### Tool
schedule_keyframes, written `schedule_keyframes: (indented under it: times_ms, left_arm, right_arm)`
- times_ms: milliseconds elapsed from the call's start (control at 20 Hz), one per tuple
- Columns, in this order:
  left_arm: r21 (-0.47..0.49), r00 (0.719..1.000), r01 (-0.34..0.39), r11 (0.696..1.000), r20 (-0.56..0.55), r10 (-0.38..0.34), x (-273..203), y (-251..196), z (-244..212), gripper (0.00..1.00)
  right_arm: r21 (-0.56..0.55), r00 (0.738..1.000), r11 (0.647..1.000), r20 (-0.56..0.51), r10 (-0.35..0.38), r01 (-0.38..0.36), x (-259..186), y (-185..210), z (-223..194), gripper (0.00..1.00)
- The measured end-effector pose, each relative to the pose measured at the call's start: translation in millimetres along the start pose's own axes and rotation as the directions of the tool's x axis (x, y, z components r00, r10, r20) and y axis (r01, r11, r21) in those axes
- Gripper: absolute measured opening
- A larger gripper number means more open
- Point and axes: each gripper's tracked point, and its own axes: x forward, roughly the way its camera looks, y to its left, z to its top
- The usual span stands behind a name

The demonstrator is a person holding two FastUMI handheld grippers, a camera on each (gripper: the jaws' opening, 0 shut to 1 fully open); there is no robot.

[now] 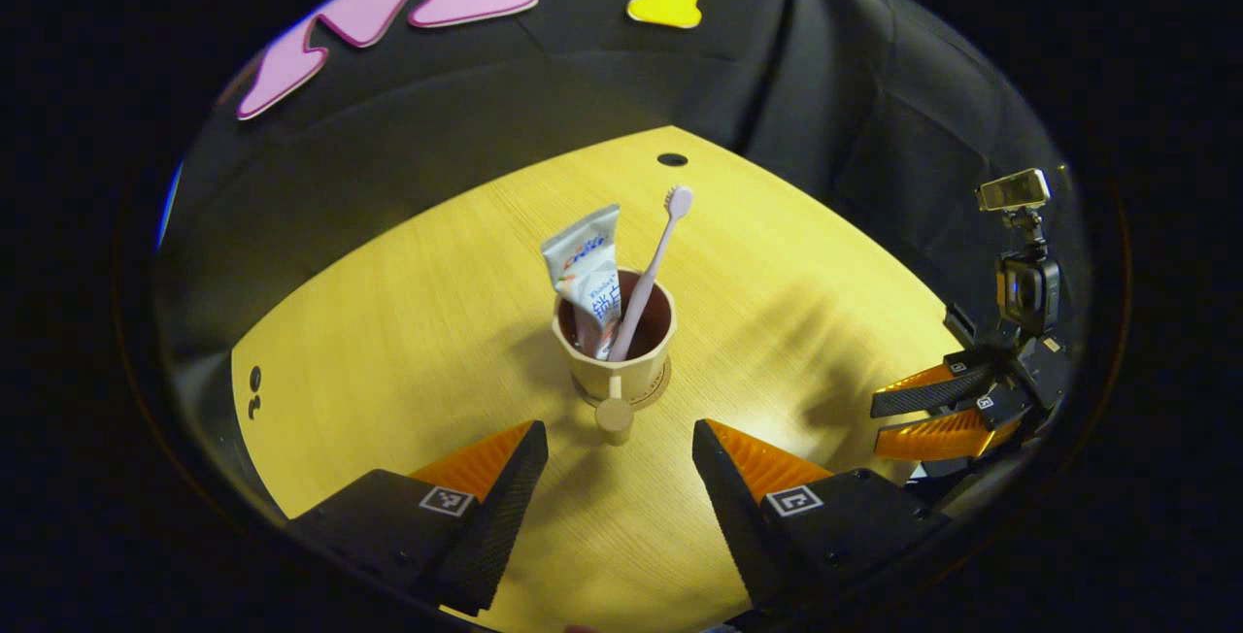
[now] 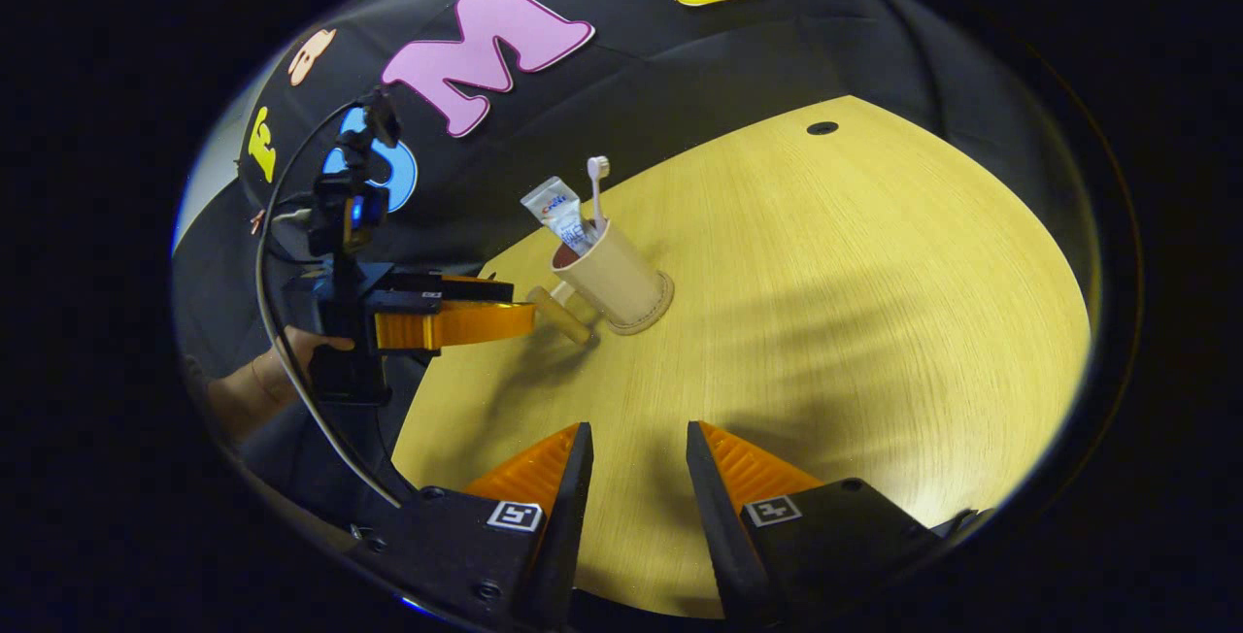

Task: Put the toothbrush and toothpaste on the desktop into the cup, then pick up the cup and place it on the coaster on the desktop.

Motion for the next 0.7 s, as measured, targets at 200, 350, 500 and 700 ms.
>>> schedule_keyframes:
  times_ms: [200, 350, 500, 700]
  left_arm:
    - [-0.083, 0.997, -0.010, 0.997, 0.074, 0.016, -43, -1, -12, 0.93]
    - [-0.142, 0.994, -0.009, 0.990, 0.110, 0.025, -68, 4, -26, 0.94]
    - [-0.191, 0.986, -0.006, 0.982, 0.160, 0.038, -89, 9, -35, 0.94]
    - [-0.203, 0.979, -0.022, 0.979, 0.194, 0.062, -112, 17, -51, 0.90]
  right_arm:
    - [-0.036, 1.000, 0.999, 0.009, 0.009, -0.009, 0, 21, 9, 0.60]
    - [-0.056, 1.000, 0.998, 0.012, 0.018, -0.017, 0, 35, 14, 0.43]
    - [-0.073, 1.000, 0.997, 0.022, 0.021, -0.019, -1, 50, 19, 0.62]
    - [-0.090, 0.999, 0.996, 0.035, 0.019, -0.016, -4, 63, 24, 0.63]
